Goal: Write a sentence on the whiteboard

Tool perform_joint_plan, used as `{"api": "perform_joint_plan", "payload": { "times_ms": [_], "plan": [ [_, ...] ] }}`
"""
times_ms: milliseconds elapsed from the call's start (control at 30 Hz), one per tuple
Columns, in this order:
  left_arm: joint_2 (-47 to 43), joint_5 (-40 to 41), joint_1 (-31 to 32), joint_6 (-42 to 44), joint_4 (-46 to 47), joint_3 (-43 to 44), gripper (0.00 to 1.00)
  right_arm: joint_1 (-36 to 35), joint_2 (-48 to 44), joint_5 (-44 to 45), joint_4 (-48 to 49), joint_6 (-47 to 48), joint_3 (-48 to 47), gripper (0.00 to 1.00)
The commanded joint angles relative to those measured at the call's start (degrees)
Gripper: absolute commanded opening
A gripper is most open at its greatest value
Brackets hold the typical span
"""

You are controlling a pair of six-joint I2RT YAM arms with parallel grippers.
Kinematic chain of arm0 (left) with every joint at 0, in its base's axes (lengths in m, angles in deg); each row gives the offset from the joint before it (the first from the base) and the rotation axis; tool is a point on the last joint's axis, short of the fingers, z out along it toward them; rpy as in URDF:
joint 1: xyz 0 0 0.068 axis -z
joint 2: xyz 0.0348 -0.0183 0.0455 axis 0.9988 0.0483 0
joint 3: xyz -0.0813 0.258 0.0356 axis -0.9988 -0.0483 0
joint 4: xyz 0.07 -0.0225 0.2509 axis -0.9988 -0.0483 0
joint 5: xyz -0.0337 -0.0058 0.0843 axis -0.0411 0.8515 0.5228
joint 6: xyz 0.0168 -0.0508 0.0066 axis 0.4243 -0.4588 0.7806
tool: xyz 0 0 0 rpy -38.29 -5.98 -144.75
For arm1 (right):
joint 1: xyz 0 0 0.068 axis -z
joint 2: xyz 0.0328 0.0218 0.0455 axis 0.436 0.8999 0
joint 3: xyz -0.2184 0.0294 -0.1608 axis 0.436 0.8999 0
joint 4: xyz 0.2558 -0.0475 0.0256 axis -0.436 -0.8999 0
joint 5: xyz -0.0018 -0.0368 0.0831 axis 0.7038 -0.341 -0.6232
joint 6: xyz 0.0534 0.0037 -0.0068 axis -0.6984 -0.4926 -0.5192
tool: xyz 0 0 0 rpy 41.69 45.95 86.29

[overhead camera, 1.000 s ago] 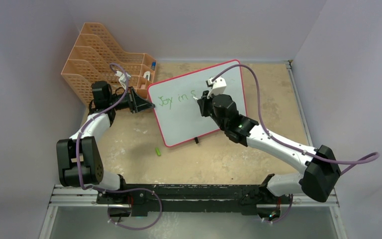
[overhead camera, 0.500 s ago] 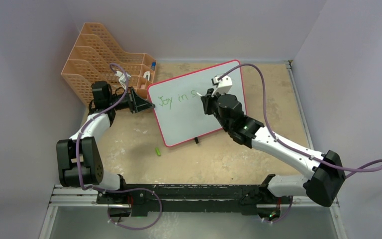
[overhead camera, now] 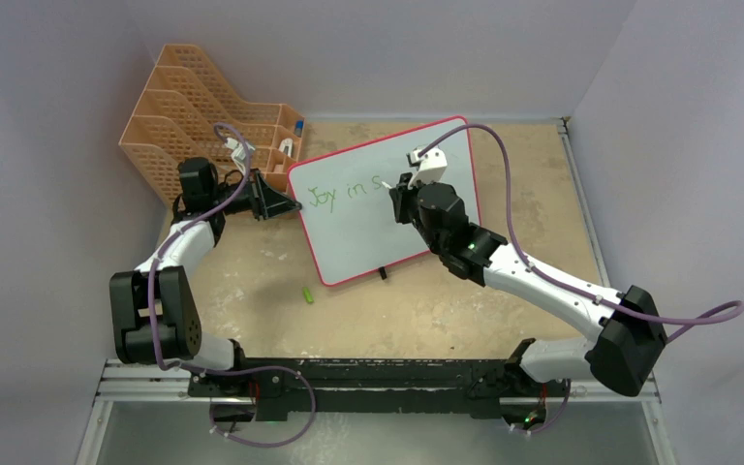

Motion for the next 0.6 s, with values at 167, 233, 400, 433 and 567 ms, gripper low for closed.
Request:
{"api": "perform_joint_plan", "payload": {
  "times_ms": [167,233,400,433,567],
  "plan": [
    [-1.19,0.22,0.75,1.21,-0.23,1.76,0.00,0.44,0.20,2.04,3.56,0.74,-1.15,0.00],
    [-1.18,0.15,0.72,1.21,-0.18,1.77,0.00,0.44,0.23,2.23,3.64,0.71,-1.12,0.00],
    [-1.18,0.15,0.80,1.21,-0.15,1.82,0.00,0.53,0.23,2.66,3.95,0.78,-1.25,0.00],
    [-1.24,0.15,0.74,1.21,-0.14,1.84,0.00,0.53,0.31,2.69,4.00,0.86,-1.32,0.00],
    [-1.18,0.15,0.76,1.21,-0.15,1.76,0.00,0.62,0.49,2.77,4.38,0.79,-1.45,0.00]
  ]
}}
